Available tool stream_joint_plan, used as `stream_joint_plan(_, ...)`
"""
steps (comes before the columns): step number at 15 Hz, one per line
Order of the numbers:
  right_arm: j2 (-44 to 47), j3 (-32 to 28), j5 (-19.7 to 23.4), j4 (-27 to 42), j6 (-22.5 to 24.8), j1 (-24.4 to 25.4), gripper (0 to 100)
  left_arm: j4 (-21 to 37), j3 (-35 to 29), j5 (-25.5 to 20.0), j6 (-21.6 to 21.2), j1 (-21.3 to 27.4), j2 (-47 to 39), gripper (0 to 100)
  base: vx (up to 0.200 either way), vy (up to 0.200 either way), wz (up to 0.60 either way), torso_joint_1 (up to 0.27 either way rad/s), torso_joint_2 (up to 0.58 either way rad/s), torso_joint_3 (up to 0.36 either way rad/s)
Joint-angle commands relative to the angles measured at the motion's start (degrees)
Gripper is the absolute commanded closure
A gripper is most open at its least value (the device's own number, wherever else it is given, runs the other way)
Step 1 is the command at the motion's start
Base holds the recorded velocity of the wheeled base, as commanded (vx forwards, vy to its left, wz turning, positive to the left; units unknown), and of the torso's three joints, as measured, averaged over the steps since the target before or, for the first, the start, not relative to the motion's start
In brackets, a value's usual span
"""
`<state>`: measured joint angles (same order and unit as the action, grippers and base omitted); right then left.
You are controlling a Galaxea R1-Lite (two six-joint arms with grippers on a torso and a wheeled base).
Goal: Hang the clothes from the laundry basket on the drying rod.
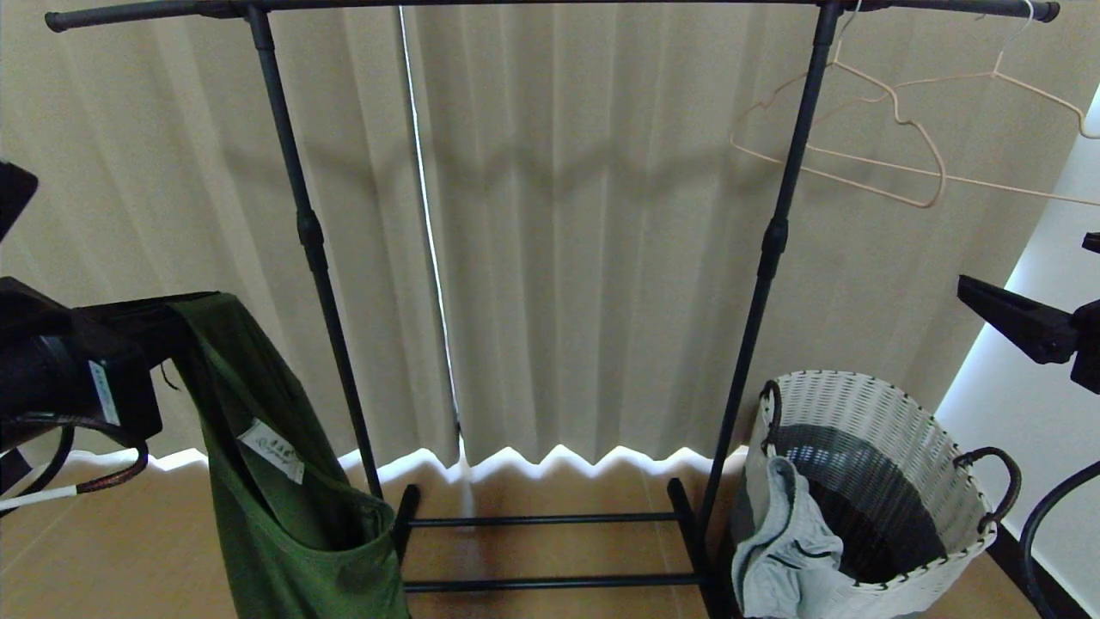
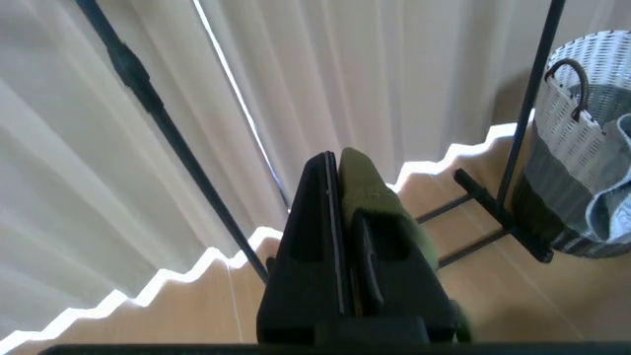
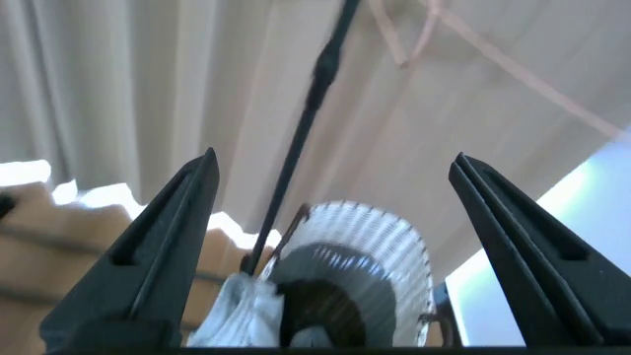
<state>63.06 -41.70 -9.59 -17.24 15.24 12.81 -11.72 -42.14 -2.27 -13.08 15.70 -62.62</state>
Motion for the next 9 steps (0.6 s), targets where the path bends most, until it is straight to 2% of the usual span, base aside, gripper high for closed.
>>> stream_joint_plan(1,1.0,0.9,-0.2,-1.0,0.0,-0.9,0,-0.2,0.5,0.0,0.1,-0.1,1.0,100,0.0,0.0,0.0,0.0,0.0,0.0)
stream_joint_plan(3,1.6,1.7,-0.2,-1.6,0.1,-3.9,0,-0.1,0.5,0.0,-0.2,-0.1,1.2,100,0.0,0.0,0.0,0.0,0.0,0.0)
stream_joint_plan(9,0.4,4.4,-0.2,-3.2,2.1,-4.0,0,-0.2,0.6,0.0,0.0,-0.1,1.2,100,0.0,0.0,0.0,0.0,0.0,0.0)
